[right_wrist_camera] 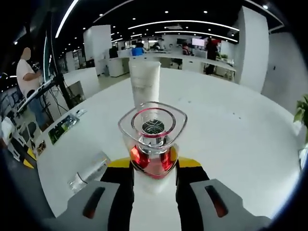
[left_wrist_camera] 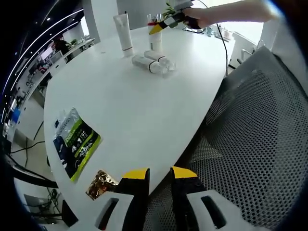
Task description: Arrange the skincare products in the storage area until every visible bottle or jar stands upright without overlapping.
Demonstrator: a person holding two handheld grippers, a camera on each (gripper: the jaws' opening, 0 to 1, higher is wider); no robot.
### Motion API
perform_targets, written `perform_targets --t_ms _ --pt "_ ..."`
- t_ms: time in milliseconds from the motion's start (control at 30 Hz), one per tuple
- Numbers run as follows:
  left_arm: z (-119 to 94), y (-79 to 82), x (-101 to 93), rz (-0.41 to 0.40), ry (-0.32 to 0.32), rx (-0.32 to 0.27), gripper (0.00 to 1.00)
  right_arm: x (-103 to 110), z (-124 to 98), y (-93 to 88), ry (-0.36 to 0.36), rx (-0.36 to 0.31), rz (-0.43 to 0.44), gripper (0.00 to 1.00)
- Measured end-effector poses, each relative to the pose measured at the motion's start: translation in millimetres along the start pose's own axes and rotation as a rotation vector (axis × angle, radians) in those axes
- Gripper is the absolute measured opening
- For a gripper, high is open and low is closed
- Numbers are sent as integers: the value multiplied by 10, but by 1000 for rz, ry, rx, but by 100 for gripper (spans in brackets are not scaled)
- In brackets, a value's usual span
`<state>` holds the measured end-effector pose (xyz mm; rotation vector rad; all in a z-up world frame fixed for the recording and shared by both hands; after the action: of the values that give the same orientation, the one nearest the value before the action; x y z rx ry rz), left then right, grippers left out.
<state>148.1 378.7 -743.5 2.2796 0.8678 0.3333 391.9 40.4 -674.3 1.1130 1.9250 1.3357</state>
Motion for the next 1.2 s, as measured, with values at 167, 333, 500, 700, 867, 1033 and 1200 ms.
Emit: perform_targets --t_ms 167,333,500,700,867,1033,1200 --pt "3 -4 -5 0 -4 4 18 -51 30 19 2 5 8 30" --pt "4 -7 -4 -3 -4 5 18 -136 60 35 -10 6 20 30" --pt "5 -11 -9 -4 -7 10 18 -215 117 90 -3 2 -7 30" --pt "5 -6 0 -8 -5 8 18 -339 224 208 -5 -17 -13 30" --pt "6 -13 -8 -7 -8 14 18 -396 298 258 -1 -19 -30 30" --pt "6 -13 -2 -11 -6 13 18 -430 359 285 8 -19 -40 31" --pt "6 -16 7 -15 -2 13 18 -453 446 307 18 -15 -41 31"
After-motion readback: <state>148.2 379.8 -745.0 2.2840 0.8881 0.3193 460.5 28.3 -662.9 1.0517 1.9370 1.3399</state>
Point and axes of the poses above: the point that each gripper's makers call its tool centre point, and the gripper's own axes: z roughly forward along the fingers, x roughly to its left, y roughly out of its top, the point moved 5 cm from there along -z, roughly backward along the fingers, and after that the axes turned 14 degrees about -x, right-handed, at the moved point
